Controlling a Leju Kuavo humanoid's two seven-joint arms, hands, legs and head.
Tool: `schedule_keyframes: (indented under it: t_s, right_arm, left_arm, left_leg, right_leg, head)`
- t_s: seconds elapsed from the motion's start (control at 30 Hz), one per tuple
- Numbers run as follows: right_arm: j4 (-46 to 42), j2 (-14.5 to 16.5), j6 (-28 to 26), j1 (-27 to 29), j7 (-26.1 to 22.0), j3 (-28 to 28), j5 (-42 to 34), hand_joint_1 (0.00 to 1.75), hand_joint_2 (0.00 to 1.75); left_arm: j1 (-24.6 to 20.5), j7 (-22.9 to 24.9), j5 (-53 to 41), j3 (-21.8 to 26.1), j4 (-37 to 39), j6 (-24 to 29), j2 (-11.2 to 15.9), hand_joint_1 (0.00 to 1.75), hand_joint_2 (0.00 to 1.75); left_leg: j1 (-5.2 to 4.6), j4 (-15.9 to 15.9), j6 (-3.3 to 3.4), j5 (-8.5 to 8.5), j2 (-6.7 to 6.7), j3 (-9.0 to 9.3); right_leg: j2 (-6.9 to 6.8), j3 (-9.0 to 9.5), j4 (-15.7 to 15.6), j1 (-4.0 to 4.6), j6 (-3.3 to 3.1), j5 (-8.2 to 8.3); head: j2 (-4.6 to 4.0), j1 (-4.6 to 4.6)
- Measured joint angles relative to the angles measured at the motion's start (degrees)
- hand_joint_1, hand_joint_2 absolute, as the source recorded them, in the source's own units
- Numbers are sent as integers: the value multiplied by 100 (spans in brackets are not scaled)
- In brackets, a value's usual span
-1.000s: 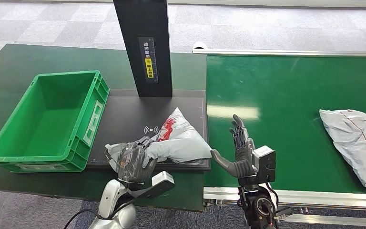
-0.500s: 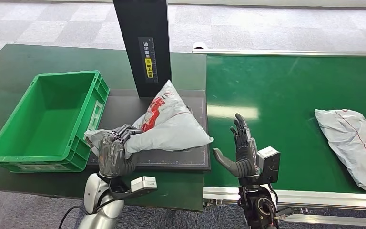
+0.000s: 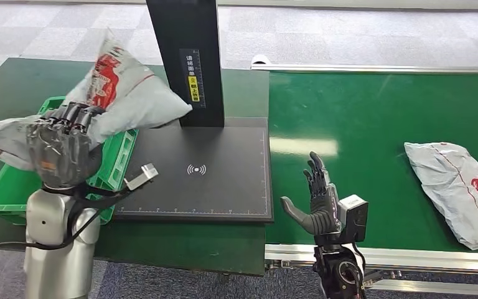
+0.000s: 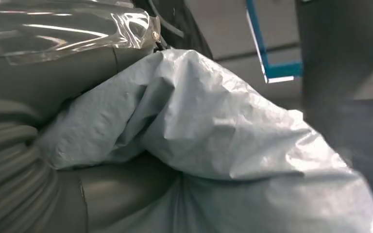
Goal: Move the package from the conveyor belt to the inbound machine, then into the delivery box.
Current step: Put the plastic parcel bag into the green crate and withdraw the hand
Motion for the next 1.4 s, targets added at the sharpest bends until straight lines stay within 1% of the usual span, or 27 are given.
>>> schedule_keyframes:
  t_s: [0.03, 0.07, 0.1, 0.13, 0.17, 0.2, 0.23, 0.27, 0.3, 0.33, 0.4, 0.5, 0.53, 0.57, 0.63, 0.67, 0.73, 0.8, 0.83, 0.87, 0.93, 0.97, 1.0, 1.1, 1.13, 1.27, 1.4]
  right_arm:
    - [0, -8, 1, 10, 0, 0, -7, 0, 175]
    - [0, -16, 1, 22, 0, 0, -11, 0, 175]
    - [0, -25, 1, 35, 0, -2, -12, 0, 175]
    - [0, -33, -1, 48, 1, -3, -12, 0, 175]
    - [-1, -39, -5, 60, 1, -4, -11, 0, 175]
    - [-5, -43, -10, 72, 2, -5, -11, 0, 175]
    - [-10, -45, -15, 87, 4, -6, -11, 0, 175]
    - [-21, -49, -19, 106, 9, -8, -12, 0, 175]
    - [-35, -52, -15, 129, 19, -11, -13, 0, 175]
    - [-50, -56, -5, 150, 32, -15, -12, 0, 175]
    - [-71, -59, 15, 175, 53, -17, -10, 0, 175]
    - [-75, -58, 20, 180, 57, -17, -9, 0, 175]
    - [-86, -58, 32, 191, 78, -23, 6, 0, 175]
    - [-98, -58, 54, 201, 98, -32, 32, 0, 175]
    - [-122, -58, 119, 221, 134, -54, 116, 0, 175]
    - [-125, -57, 150, 222, 128, -61, 162, 0, 175]
    - [-125, -58, 198, 224, 111, -72, 250, 0, 175]
    - [-125, -53, 240, 226, 99, -79, 315, 0, 175]
    - [-125, -45, 255, 229, 97, -81, 338, 0, 175]
    - [-126, -38, 261, 237, 97, -83, 353, 0, 175]
    - [-145, -29, 266, 269, 114, -103, 366, 0, 175]
    - [-164, -28, 276, 286, 127, -115, 367, 0, 175]
    - [-186, -27, 289, 301, 140, -127, 367, 0, 175]
    - [-233, -19, 315, 323, 175, -143, 369, 0, 175]
    - [-243, -16, 316, 325, 189, -148, 369, 0, 175]
    - [-280, -10, 307, 338, 225, -158, 353, 0, 175]
    - [-299, 0, 267, 345, 251, -161, 316, 0, 175]
  left_arm:
    - [-64, 235, -2, 59, 38, 0, 283, 175, 175]
    - [-138, 610, -3, 71, 106, -1, 591, 175, 175]
    - [-256, 1154, -3, 13, 227, -2, 921, 175, 175]
    - [-425, 1941, -4, -154, 434, -3, 1238, 175, 175]
    - [-628, 2893, -5, -419, 694, -5, 1527, 175, 175]
    - [-834, 3929, -7, -769, 998, -18, 1785, 175, 175]
    - [-1000, 4850, -9, -1142, 1310, -49, 2004, 175, 175]
    - [-1109, 5433, -9, -1472, 1602, -126, 2169, 175, 175]
    - [-1175, 5721, -10, -1713, 1875, -238, 2286, 175, 175]
    - [-1210, 5704, -10, -1832, 2122, -376, 2359, 175, 175]
    - [-1239, 5491, -10, -1868, 2409, -567, 2403, 175, 175]
    - [-1246, 5396, -10, -1838, 2472, -618, 2407, 175, 175]
    - [-1266, 4982, -10, -1666, 2691, -802, 2414, 175, 175]
    - [-1304, 4508, -10, -1414, 2990, -1158, 2408, 175, 175]
    - [-1402, 3522, -10, -823, 3686, -2086, 2369, 175, 175]
    - [-1444, 3393, -9, -645, 3892, -2471, 2333, 175, 175]
    - [-1566, 3196, -9, -396, 4223, -2960, 2255, 175, 175]
    - [-1778, 3008, -8, -194, 4580, -3367, 2190, 164, 175]
    - [-1881, 2941, -7, -106, 4784, -3544, 2176, 147, 175]
    - [-1952, 2914, -5, -21, 4975, -3623, 2170, 138, 175]
    - [-2039, 2938, 0, 144, 5286, -3542, 2161, 134, 175]
    - [-2068, 2970, 6, 226, 5398, -3424, 2154, 140, 175]
    - [-2093, 3002, 18, 307, 5485, -3313, 2148, 110, 175]
    - [-2110, 3035, 54, 525, 5648, -3042, 2134, 4, 175]
    - [-2105, 3024, 61, 576, 5671, -2885, 2127, 0, 175]
    - [-2078, 2803, 237, 747, 5673, -1909, 2060, 0, 175]
    - [-1960, 2305, 603, 859, 5430, -1085, 1941, 0, 175]
  left_leg:
    - [2, 0, -3, 2, 2, 0]
    - [4, 1, -5, 3, 4, 1]
    - [5, 2, -8, 5, 7, 0]
    - [5, 3, -10, 7, 8, -2]
    - [5, 3, -12, 8, 7, -5]
    - [5, 3, -13, 9, 6, -5]
    - [4, 2, -13, 9, 4, -3]
    - [5, 1, -12, 9, 3, 0]
    - [5, 1, -12, 10, 3, 1]
    - [5, 1, -12, 10, 7, 1]
    - [4, 1, -11, 9, 13, 0]
    - [4, 1, -12, 9, 16, 0]
    - [3, 1, -12, 8, 20, -1]
    - [3, 2, -12, 7, 24, -3]
    - [1, 2, -12, 5, 30, -7]
    - [1, 2, -12, 4, 30, -7]
    - [1, 1, -12, 4, 25, -5]
    - [1, 0, -13, 4, 13, 4]
    - [1, -1, -13, 4, 14, 10]
    - [1, -2, -14, 4, 18, 16]
    - [3, -1, -16, 5, 29, 21]
    - [4, -1, -16, 6, 28, 22]
    - [4, -1, -17, 7, 28, 22]
    - [5, -1, -18, 9, 27, 21]
    - [5, 0, -19, 9, 27, 20]
    - [5, 0, -19, 10, 23, 15]
    - [4, 1, -18, 9, 25, 11]
  right_leg:
    - [2, -4, 1, 2, -1, -1]
    - [4, -11, 1, 4, -3, 0]
    - [6, -22, 1, 7, -4, 0]
    - [6, -31, 1, 10, -6, 1]
    - [6, -31, 1, 11, -7, 2]
    - [6, -25, 2, 9, -8, 3]
    - [5, -13, 3, 5, -9, 3]
    - [6, -3, 4, 2, -9, 3]
    - [6, 1, 4, 0, -9, 3]
    - [9, 1, 4, 0, -9, 4]
    - [14, -1, 4, -1, -8, 4]
    - [18, -2, 3, -1, -9, 4]
    - [22, -6, 2, -1, -9, 5]
    - [25, -10, 1, -1, -9, 5]
    - [32, -20, -1, -1, -9, 6]
    - [33, -21, -1, 0, -9, 6]
    - [26, -16, -1, 2, -10, 5]
    - [16, 0, -1, 1, -10, 4]
    - [15, 6, -1, 0, -11, 4]
    - [19, 9, -1, 1, -13, 6]
    - [26, 9, -1, 6, -17, 8]
    - [27, 9, 0, 8, -19, 10]
    - [26, 9, 0, 9, -20, 10]
    - [26, 7, 2, 9, -21, 11]
    - [25, 7, 2, 9, -21, 11]
    - [22, 5, 2, 8, -21, 11]
    - [22, 1, 0, 5, -21, 11]
  head:
    - [0, -1]
    - [0, -1]
    - [0, -1]
    - [0, 2]
    - [0, 0]
    - [0, -1]
    - [0, -3]
    - [0, -3]
    - [0, 3]
    - [0, 6]
    - [0, 10]
    - [0, 10]
    - [0, 11]
    - [0, 12]
    - [0, 14]
    - [0, 12]
    - [0, 15]
    - [0, 21]
    - [0, 22]
    - [0, 20]
    - [0, 23]
    - [0, 25]
    - [0, 28]
    - [0, 28]
    - [0, 27]
    - [0, 28]
    - [0, 28]
